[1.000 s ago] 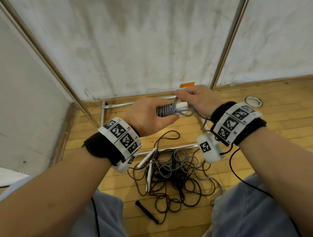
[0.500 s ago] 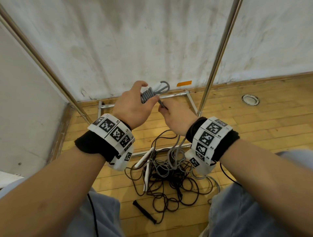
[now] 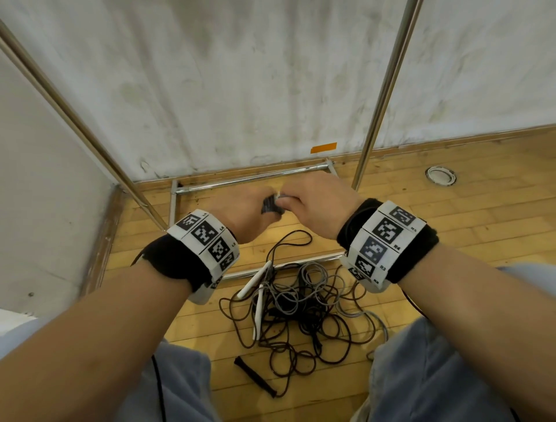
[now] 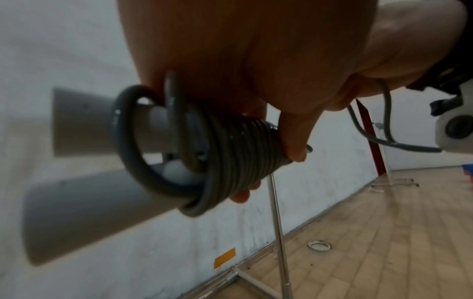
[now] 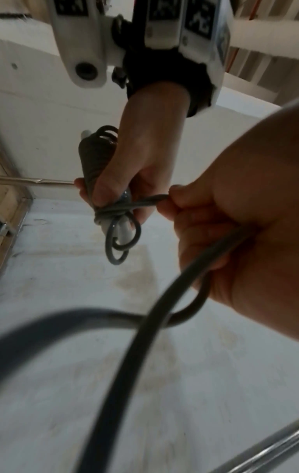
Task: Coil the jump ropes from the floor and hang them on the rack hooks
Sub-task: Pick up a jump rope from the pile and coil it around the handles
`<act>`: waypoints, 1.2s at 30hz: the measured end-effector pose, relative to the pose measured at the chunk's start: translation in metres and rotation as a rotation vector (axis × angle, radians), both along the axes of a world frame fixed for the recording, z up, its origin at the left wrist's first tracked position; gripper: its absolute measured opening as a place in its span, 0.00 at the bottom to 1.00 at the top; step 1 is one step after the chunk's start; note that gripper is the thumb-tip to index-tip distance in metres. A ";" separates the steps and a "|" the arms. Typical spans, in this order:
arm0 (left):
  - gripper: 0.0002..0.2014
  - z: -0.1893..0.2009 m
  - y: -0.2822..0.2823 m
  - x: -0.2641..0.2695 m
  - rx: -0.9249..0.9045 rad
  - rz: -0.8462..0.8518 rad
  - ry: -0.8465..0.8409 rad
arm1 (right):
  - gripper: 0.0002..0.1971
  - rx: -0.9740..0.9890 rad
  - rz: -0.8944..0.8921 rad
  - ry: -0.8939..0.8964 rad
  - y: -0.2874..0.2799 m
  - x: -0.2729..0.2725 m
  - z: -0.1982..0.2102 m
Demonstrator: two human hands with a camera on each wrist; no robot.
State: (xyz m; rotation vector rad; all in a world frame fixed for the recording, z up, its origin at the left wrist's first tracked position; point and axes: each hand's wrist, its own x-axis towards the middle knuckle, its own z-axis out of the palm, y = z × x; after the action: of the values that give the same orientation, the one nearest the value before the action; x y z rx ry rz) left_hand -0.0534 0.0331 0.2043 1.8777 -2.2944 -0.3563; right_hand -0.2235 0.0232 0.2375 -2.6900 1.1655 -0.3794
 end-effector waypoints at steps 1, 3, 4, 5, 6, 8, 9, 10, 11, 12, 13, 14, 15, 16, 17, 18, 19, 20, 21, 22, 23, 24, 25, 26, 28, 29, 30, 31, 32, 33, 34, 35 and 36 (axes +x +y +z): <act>0.04 0.000 0.001 -0.004 0.013 -0.022 0.006 | 0.14 0.004 0.008 -0.008 0.000 0.000 -0.001; 0.03 0.002 0.004 -0.010 0.016 -0.069 0.001 | 0.14 0.024 -0.009 -0.062 -0.003 -0.001 -0.001; 0.04 0.003 0.006 -0.011 0.002 -0.087 0.005 | 0.14 0.043 -0.032 -0.102 -0.005 -0.003 0.000; 0.07 0.005 0.008 -0.012 -0.022 -0.100 0.025 | 0.14 0.077 -0.063 -0.159 -0.008 -0.005 0.001; 0.10 0.007 0.011 -0.012 -0.049 -0.108 0.056 | 0.13 0.132 -0.100 -0.244 -0.012 -0.007 0.003; 0.12 0.011 0.017 -0.015 -0.093 -0.101 0.139 | 0.12 0.261 -0.169 -0.425 -0.018 -0.012 0.005; 0.12 0.013 0.020 -0.016 -0.109 -0.089 0.176 | 0.13 0.311 -0.198 -0.479 -0.020 -0.013 0.006; 0.12 0.015 0.022 -0.018 -0.126 -0.079 0.212 | 0.13 0.352 -0.219 -0.515 -0.022 -0.014 0.007; 0.11 0.016 0.024 -0.019 -0.149 -0.081 0.256 | 0.13 0.390 -0.234 -0.551 -0.024 -0.016 0.008; 0.10 0.019 0.025 -0.019 -0.170 -0.086 0.300 | 0.12 0.422 -0.247 -0.592 -0.026 -0.017 0.009; 0.09 0.021 0.025 -0.020 -0.186 -0.093 0.341 | 0.11 0.450 -0.258 -0.631 -0.027 -0.018 0.009; 0.11 0.023 0.024 -0.020 -0.201 -0.095 0.378 | 0.11 0.492 -0.263 -0.676 -0.028 -0.020 0.009; 0.14 0.026 0.024 -0.020 -0.213 -0.087 0.409 | 0.11 0.561 -0.265 -0.728 -0.030 -0.020 0.007; 0.14 0.028 0.024 -0.020 -0.216 -0.067 0.440 | 0.10 0.648 -0.264 -0.786 -0.030 -0.019 0.004; 0.12 0.029 0.024 -0.021 -0.217 -0.039 0.468 | 0.09 0.722 -0.264 -0.834 -0.029 -0.018 0.001; 0.10 0.029 0.023 -0.020 -0.222 -0.008 0.487 | 0.10 0.762 -0.262 -0.859 -0.027 -0.014 -0.002; 0.09 0.029 0.021 -0.020 -0.231 0.029 0.499 | 0.12 0.767 -0.255 -0.852 -0.023 -0.011 -0.005; 0.09 0.029 0.018 -0.018 -0.240 0.067 0.504 | 0.16 0.738 -0.243 -0.819 -0.020 -0.007 -0.008; 0.09 0.028 0.015 -0.016 -0.248 0.105 0.495 | 0.19 0.686 -0.228 -0.769 -0.016 -0.004 -0.011; 0.10 0.028 0.012 -0.013 -0.252 0.138 0.472 | 0.20 0.632 -0.221 -0.714 -0.012 0.000 -0.012; 0.11 0.027 0.008 -0.011 -0.252 0.165 0.441 | 0.19 0.598 -0.220 -0.661 -0.010 0.002 -0.013; 0.12 0.025 0.006 -0.008 -0.245 0.187 0.412 | 0.18 0.576 -0.217 -0.600 -0.008 0.004 -0.013; 0.12 0.023 0.005 -0.006 -0.238 0.204 0.391 | 0.17 0.551 -0.210 -0.527 -0.008 0.006 -0.012; 0.12 0.021 0.003 -0.003 -0.233 0.212 0.375 | 0.15 0.511 -0.201 -0.449 -0.006 0.008 -0.011; 0.13 0.017 0.000 0.001 -0.212 0.195 0.342 | 0.11 0.410 -0.170 -0.305 -0.004 0.010 -0.009; 0.14 0.016 -0.002 0.002 -0.198 0.178 0.314 | 0.09 0.365 -0.155 -0.235 -0.002 0.010 -0.008; 0.15 0.014 -0.002 0.003 -0.190 0.160 0.278 | 0.08 0.328 -0.145 -0.159 -0.001 0.010 -0.008; 0.17 0.012 -0.003 0.003 -0.189 0.139 0.233 | 0.07 0.295 -0.140 -0.069 0.000 0.010 -0.007; 0.17 0.010 -0.003 0.003 -0.188 0.118 0.186 | 0.07 0.262 -0.137 0.032 0.002 0.009 -0.006; 0.18 0.008 -0.002 0.003 -0.188 0.099 0.140 | 0.08 0.228 -0.131 0.137 0.003 0.009 -0.005; 0.17 0.006 -0.002 0.003 -0.185 0.085 0.094 | 0.09 0.197 -0.120 0.229 0.005 0.010 -0.003; 0.15 0.004 -0.002 0.003 -0.175 0.082 0.045 | 0.09 0.165 -0.106 0.301 0.007 0.010 -0.002; 0.13 0.003 -0.001 0.003 -0.155 0.085 -0.005 | 0.10 0.131 -0.091 0.352 0.009 0.012 -0.001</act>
State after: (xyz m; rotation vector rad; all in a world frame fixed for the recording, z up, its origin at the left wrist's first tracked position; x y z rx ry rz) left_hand -0.0509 0.0316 0.2072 1.8933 -2.1689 -0.1584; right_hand -0.2115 0.0319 0.2362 -2.6623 1.3523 0.1633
